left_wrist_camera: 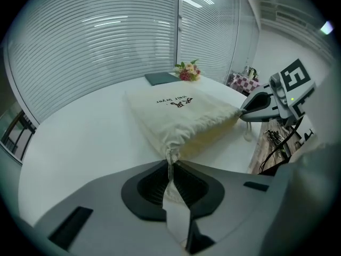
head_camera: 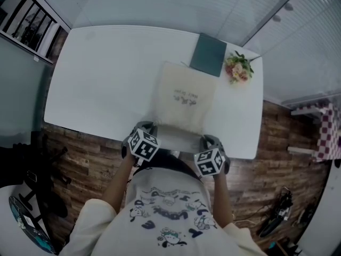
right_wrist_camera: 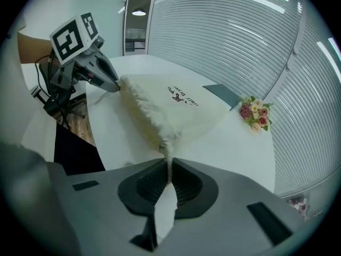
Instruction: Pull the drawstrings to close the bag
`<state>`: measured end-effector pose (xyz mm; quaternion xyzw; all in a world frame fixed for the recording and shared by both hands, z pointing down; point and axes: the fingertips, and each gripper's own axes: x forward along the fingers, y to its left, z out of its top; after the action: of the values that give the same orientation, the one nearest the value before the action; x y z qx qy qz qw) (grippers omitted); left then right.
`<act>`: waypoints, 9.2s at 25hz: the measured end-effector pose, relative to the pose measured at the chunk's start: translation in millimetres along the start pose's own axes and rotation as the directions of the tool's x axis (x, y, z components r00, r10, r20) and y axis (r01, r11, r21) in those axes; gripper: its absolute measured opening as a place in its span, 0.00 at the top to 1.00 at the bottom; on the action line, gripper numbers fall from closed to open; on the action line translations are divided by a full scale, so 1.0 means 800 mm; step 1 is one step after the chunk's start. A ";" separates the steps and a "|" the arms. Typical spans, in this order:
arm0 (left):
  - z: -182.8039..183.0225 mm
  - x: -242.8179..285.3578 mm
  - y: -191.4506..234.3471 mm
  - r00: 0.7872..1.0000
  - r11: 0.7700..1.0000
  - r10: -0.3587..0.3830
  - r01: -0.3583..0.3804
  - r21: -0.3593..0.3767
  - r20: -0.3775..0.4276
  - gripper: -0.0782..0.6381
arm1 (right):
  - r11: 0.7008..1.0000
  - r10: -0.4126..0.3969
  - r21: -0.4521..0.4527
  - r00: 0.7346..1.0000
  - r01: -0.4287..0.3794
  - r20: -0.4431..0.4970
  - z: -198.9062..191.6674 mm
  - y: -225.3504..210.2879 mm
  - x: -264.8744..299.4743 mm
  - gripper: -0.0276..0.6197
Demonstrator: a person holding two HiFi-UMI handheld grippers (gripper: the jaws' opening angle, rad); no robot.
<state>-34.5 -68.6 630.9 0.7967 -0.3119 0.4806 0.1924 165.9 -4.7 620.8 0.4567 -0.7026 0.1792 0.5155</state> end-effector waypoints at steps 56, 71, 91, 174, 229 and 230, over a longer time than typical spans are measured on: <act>-0.024 -0.048 0.094 0.972 0.797 0.236 -0.200 -0.570 -0.011 0.82 | 0.358 -0.089 0.909 0.961 -0.215 0.262 0.009 -0.095 -0.009 0.93; -0.039 -0.057 0.138 0.967 0.720 0.255 -0.175 -0.671 0.021 0.82 | 0.156 -0.207 0.961 0.944 -0.228 0.258 -0.045 -0.155 -0.015 0.93; -0.050 -0.056 0.084 0.981 0.964 0.194 -0.191 -0.184 -0.001 0.61 | 0.882 0.072 0.423 0.946 -0.209 0.317 0.009 -0.081 -0.040 0.64; 0.014 -0.026 0.067 0.986 0.711 0.077 0.048 -0.702 0.146 0.82 | 0.364 -0.171 0.915 0.953 -0.176 0.252 0.021 -0.102 -0.002 0.93; 0.224 -0.241 0.050 0.628 0.947 0.316 -0.165 -0.276 0.711 0.77 | 0.838 -0.444 0.545 0.605 0.019 0.661 0.243 -0.118 -0.212 0.80; 0.226 -0.245 0.051 0.617 0.943 0.328 -0.166 -0.289 0.716 0.77 | 0.840 -0.452 0.541 0.586 0.027 0.672 0.246 -0.117 -0.218 0.80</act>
<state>-13.1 -146.8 373.9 0.8499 -0.5156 0.0948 0.0539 142.0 -115.6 366.3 0.6933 -0.7167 0.0560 0.0501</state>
